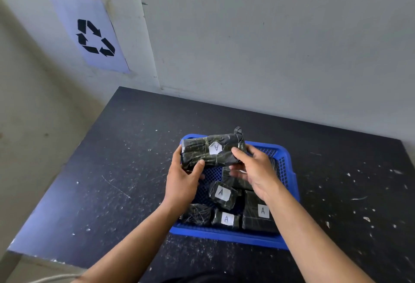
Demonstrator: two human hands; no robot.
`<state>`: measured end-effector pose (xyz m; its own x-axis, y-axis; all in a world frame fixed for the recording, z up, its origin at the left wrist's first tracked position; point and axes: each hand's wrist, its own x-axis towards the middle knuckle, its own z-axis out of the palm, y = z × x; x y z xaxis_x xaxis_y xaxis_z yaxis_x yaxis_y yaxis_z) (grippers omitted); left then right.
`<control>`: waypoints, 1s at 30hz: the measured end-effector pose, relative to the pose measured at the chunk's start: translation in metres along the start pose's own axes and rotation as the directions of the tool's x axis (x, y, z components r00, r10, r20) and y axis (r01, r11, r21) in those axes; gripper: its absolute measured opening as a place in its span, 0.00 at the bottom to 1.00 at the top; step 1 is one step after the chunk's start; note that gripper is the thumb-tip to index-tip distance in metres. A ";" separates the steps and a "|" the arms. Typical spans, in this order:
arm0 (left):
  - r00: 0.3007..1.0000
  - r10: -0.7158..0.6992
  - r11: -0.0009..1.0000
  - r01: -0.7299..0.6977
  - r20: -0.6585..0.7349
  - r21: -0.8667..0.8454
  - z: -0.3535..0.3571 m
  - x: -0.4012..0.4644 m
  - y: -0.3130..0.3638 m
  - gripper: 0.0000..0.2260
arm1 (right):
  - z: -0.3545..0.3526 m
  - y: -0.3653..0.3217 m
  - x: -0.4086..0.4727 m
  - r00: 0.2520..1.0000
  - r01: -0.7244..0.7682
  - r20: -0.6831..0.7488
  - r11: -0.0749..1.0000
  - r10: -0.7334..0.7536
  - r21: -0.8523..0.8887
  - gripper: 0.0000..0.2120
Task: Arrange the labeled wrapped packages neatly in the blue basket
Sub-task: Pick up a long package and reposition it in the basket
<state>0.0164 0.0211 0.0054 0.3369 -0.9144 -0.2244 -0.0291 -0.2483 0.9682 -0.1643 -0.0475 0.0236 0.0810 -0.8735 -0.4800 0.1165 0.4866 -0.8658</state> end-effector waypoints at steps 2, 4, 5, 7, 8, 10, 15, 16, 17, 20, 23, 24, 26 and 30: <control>0.996 -0.088 0.989 0.088 0.009 -0.120 -0.003 0.004 0.000 0.22 | 0.000 0.007 -0.002 1.000 0.015 0.010 0.996 -0.014 -0.090 0.11; 0.991 -0.133 0.973 0.128 -0.016 -0.193 -0.007 0.008 -0.001 0.20 | -0.001 0.014 -0.004 0.999 0.029 -0.012 0.985 -0.032 -0.173 0.19; 0.989 -0.147 0.966 0.137 -0.032 -0.220 -0.009 0.009 -0.002 0.20 | -0.002 0.018 -0.006 0.998 0.035 -0.035 0.972 -0.045 -0.232 0.23; 0.985 -0.163 0.956 0.142 -0.062 -0.255 -0.014 0.012 -0.005 0.19 | -0.005 0.030 -0.011 0.985 0.123 -0.045 0.850 -0.169 -0.512 0.26; 0.983 -0.165 0.957 0.141 -0.076 -0.253 -0.016 0.013 -0.007 0.19 | -0.006 0.036 -0.015 0.972 0.182 0.021 0.701 -0.232 -0.689 0.25; 0.981 -0.166 0.963 0.140 -0.096 -0.231 -0.018 0.015 -0.011 0.19 | -0.005 0.049 -0.020 0.947 0.309 0.253 0.350 -0.197 -0.885 0.26; 0.983 -0.153 0.980 0.137 -0.099 -0.147 -0.015 0.017 -0.016 0.20 | 0.010 0.062 -0.018 0.866 0.493 0.500 -0.154 -0.008 -0.856 0.27; 0.984 -0.151 0.980 0.136 -0.095 -0.143 -0.016 0.017 -0.016 0.20 | 0.011 0.061 -0.018 0.863 0.494 0.505 -0.186 -0.011 -0.849 0.27; 0.985 -0.150 0.980 0.136 -0.089 -0.145 -0.016 0.017 -0.016 0.20 | 0.010 0.060 -0.018 0.864 0.491 0.504 -0.209 -0.011 -0.846 0.27; 0.986 -0.153 0.980 0.142 -0.071 -0.140 -0.019 0.017 -0.015 0.20 | 0.003 0.059 -0.018 0.872 0.475 0.490 -0.252 0.004 -0.843 0.27; 0.988 -0.142 0.984 0.135 -0.055 -0.115 -0.019 0.016 -0.014 0.20 | -0.003 0.056 -0.023 0.873 0.481 0.488 -0.198 0.013 -0.854 0.21; 0.989 -0.136 0.986 0.130 -0.051 -0.105 -0.019 0.016 -0.013 0.20 | -0.002 0.055 -0.026 0.868 0.486 0.495 -0.137 -0.039 -0.863 0.19; 0.993 -0.109 0.990 0.105 -0.039 -0.095 -0.018 0.016 -0.011 0.20 | 0.002 0.047 -0.029 0.828 0.495 0.461 0.030 -0.320 -0.868 0.11; 1.000 -0.010 1.000 0.010 0.017 0.029 -0.018 0.025 0.000 0.21 | 0.011 0.017 -0.021 0.733 0.457 0.173 0.288 -0.658 -0.841 0.19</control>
<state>0.0419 0.0039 0.0013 0.3210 -0.9172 -0.2359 -0.0527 -0.2660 0.9625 -0.1533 -0.0211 0.0208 0.1541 -0.9578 0.2427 -0.7624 -0.2715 -0.5874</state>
